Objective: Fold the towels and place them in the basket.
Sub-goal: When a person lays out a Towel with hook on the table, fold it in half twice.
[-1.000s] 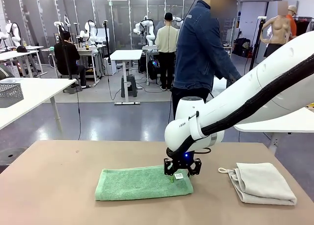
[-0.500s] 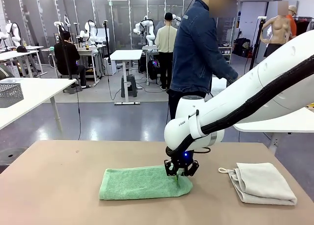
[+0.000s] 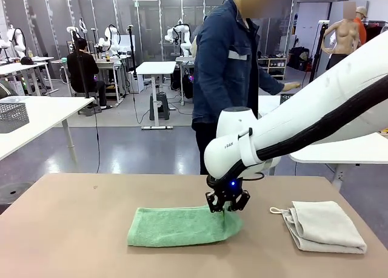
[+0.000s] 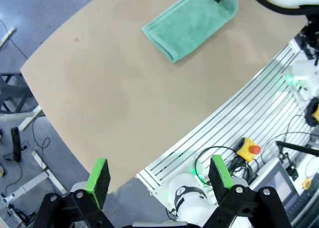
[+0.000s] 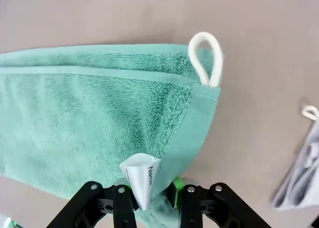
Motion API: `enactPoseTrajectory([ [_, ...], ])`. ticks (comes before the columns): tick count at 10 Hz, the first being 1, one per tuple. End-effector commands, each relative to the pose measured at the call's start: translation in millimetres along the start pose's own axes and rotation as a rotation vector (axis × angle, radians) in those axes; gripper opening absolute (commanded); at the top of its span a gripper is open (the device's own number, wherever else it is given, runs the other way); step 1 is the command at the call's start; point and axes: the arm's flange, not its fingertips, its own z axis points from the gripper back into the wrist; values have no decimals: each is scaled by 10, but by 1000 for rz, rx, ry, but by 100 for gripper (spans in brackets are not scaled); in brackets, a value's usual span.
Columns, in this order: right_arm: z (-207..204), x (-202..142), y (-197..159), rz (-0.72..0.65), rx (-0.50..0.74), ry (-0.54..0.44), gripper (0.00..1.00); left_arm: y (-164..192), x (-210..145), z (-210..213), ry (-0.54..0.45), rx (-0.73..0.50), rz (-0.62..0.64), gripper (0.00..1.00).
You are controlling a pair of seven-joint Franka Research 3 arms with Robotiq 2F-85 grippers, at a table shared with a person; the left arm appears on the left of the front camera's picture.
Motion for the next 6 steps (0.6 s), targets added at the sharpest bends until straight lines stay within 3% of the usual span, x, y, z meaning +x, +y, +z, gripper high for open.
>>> enactPoseTrajectory([
  [1, 407, -182, -105, 96, -150, -6, 0, 12, -3, -17, -17, 10, -11, 100],
  [4, 886, -275, -151, 95, -372, -63, 0, 12, -3, -17, -17, 10, -11, 100],
  [6, 1058, -290, 56, 144, -399, -89, 0, 12, -3, -17, -17, 10, -11, 100],
])
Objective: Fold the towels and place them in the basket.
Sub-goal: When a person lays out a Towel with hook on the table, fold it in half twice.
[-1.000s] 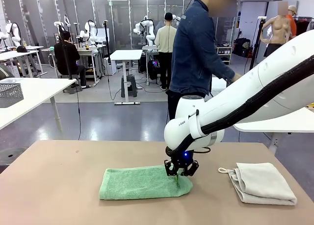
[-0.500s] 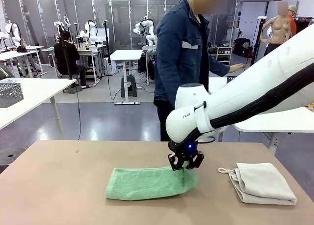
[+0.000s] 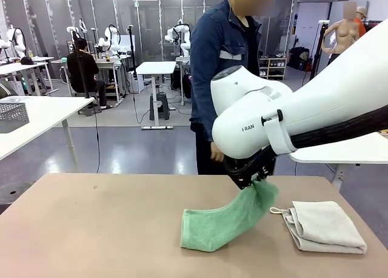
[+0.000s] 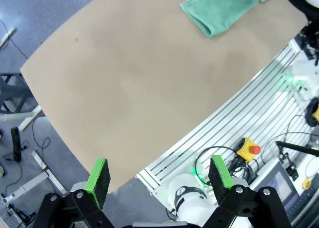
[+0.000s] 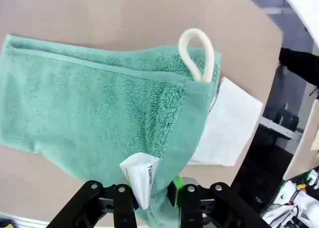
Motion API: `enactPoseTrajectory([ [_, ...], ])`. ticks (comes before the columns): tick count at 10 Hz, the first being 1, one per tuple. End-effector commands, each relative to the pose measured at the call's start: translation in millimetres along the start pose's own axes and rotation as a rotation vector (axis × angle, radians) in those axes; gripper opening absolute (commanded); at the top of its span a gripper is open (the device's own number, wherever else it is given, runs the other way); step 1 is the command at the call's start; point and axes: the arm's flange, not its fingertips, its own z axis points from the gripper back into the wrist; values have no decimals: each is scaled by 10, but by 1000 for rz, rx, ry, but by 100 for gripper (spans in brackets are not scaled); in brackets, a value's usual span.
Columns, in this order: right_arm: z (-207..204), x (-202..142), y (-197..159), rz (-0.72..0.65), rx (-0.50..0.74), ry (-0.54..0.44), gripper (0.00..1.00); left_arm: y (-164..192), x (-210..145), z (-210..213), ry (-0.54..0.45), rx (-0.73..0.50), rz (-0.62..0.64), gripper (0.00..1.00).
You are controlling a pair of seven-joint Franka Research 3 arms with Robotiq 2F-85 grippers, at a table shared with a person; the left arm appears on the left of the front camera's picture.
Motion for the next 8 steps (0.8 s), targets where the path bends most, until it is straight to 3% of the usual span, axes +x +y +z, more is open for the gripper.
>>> enactPoseTrajectory([
  [1, 41, 127, 338, 15, -33, -10, 0, 11, -3, -18, -17, 10, -11, 100],
  [5, -76, 304, 1048, 87, 28, 67, 0, 11, -3, -18, -17, 10, -11, 100],
  [8, -249, 454, 1393, -6, 1, 94, 0, 11, -3, -18, -17, 10, -11, 100],
])
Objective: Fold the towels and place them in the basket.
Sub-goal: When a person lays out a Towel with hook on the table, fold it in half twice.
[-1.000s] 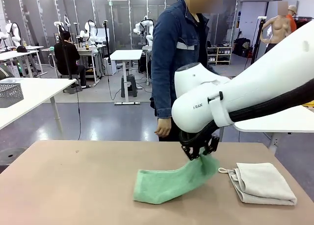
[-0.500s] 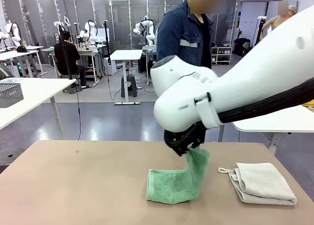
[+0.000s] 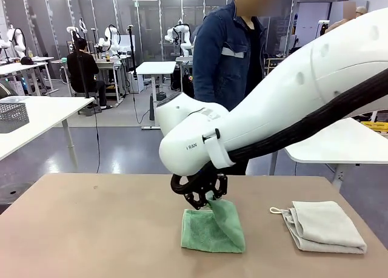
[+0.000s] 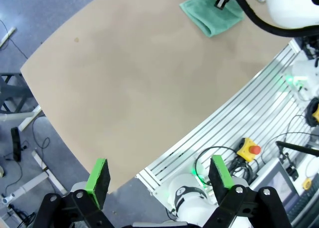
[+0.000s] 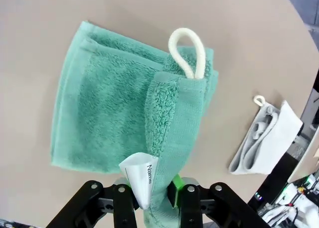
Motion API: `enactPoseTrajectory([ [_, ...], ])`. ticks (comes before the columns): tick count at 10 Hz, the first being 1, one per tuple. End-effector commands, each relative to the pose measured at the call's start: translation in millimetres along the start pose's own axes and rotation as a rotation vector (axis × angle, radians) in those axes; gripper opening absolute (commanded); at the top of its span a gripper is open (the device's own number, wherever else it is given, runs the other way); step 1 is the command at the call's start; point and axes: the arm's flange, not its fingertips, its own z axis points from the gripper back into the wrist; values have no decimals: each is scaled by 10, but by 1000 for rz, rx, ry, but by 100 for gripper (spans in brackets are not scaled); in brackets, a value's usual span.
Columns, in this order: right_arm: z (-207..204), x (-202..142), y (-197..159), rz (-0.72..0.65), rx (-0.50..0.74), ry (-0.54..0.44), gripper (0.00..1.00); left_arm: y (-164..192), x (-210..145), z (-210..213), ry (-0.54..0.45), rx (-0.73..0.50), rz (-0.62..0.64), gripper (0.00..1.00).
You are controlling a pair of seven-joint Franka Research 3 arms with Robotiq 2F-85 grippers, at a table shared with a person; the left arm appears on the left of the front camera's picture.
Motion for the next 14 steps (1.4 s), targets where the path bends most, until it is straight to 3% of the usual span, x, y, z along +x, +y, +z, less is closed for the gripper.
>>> enactPoseTrajectory([
  [1, -8, 150, 140, -93, 5, 19, 0, 12, -4, -18, -17, 9, -11, 100],
  [3, -40, 187, 218, -108, 48, 29, 0, 12, -4, -18, -17, 9, -11, 100],
  [4, -72, 206, 246, -109, 52, 38, 45, 12, -4, -18, -17, 9, -11, 100],
  [5, -93, 204, 263, -105, 70, 40, 49, 12, -4, -18, -17, 9, -11, 100],
  [6, -95, 191, 255, -113, 83, 31, 83, 12, -4, -18, -17, 9, -11, 100],
  [7, -84, 167, 235, -113, 100, 28, 87, 12, -4, -18, -17, 9, -11, 100],
  [8, -81, 148, 209, -118, 114, 34, 100, 12, -4, -18, -17, 9, -11, 100],
  [9, -93, 133, 181, -123, 139, 29, 74, 12, -4, -18, -17, 9, -11, 100],
  [10, -98, 107, 155, -126, 152, 18, 100, 12, -4, -18, -17, 9, -11, 100],
  [14, -49, -57, -155, -97, 306, -53, 100, 12, -4, -18, -17, 9, -11, 100],
])
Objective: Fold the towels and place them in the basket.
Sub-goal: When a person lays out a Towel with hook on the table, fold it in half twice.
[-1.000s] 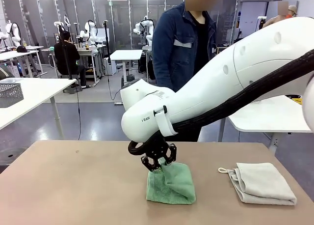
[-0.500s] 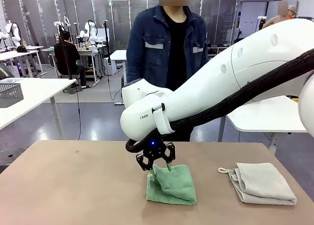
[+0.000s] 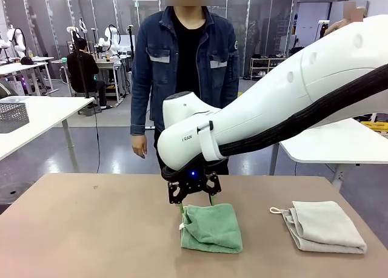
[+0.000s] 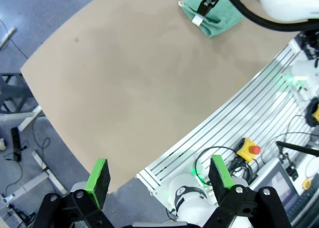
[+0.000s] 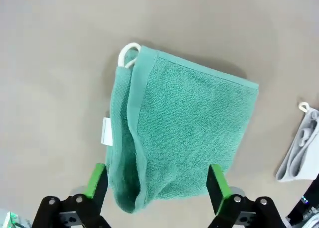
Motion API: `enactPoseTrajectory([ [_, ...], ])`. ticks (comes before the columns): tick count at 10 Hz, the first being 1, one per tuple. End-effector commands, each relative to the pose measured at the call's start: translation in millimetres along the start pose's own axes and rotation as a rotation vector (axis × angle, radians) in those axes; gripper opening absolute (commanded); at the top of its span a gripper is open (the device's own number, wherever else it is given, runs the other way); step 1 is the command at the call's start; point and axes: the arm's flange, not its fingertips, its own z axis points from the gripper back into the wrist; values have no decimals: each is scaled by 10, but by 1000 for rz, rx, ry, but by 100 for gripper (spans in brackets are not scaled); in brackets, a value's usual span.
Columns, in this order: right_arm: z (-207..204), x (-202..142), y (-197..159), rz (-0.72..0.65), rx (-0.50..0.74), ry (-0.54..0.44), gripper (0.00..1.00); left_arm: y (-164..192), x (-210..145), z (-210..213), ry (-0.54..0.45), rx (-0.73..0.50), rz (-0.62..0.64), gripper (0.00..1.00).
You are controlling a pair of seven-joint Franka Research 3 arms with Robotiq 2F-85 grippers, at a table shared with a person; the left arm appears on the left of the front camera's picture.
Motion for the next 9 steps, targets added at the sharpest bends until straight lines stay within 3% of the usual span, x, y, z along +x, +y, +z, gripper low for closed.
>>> enactPoseTrajectory([
  [1, -53, 28, 80, -5, -43, 21, 100, 12, -4, -18, -16, 9, -11, 100],
  [9, -53, 28, 80, -5, -43, 21, 100, 12, -4, -18, -16, 9, -11, 100],
])
